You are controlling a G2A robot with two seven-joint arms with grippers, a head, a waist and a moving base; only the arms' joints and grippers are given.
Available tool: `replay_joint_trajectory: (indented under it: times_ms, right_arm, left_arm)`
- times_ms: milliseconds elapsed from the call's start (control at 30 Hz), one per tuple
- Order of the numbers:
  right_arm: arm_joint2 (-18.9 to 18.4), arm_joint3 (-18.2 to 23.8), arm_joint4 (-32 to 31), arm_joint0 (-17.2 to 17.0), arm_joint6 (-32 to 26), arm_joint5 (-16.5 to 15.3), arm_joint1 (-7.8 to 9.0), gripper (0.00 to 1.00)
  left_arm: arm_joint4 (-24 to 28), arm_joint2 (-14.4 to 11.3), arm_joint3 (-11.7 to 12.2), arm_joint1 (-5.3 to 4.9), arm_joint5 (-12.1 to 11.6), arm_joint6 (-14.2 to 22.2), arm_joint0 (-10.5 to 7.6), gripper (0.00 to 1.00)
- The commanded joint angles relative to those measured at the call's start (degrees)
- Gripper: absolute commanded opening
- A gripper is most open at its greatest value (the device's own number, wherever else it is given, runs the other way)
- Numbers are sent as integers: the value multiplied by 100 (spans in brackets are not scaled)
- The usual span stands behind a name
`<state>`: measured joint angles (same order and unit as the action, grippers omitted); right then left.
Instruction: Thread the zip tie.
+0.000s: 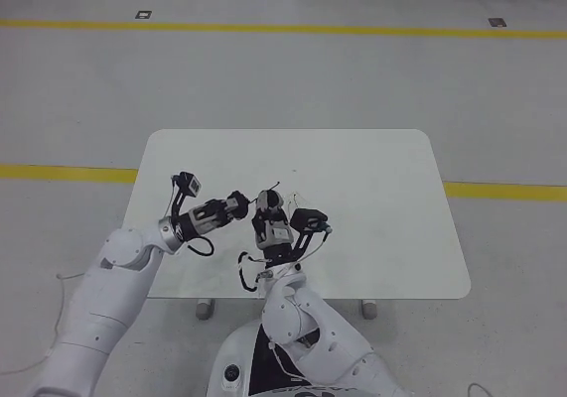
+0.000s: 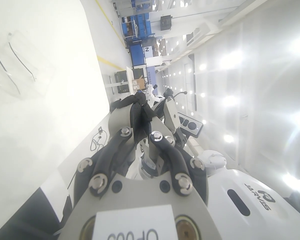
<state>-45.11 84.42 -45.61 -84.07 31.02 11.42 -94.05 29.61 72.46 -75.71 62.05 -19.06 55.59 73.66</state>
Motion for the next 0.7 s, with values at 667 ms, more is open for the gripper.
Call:
replay_joint_trajectory:
  times_ms: [667]
  right_arm:
    - [2,-100,11,40,-19,76,-28,0]
  left_arm:
    - [26,-18,-25,-27,-42,4,31,0]
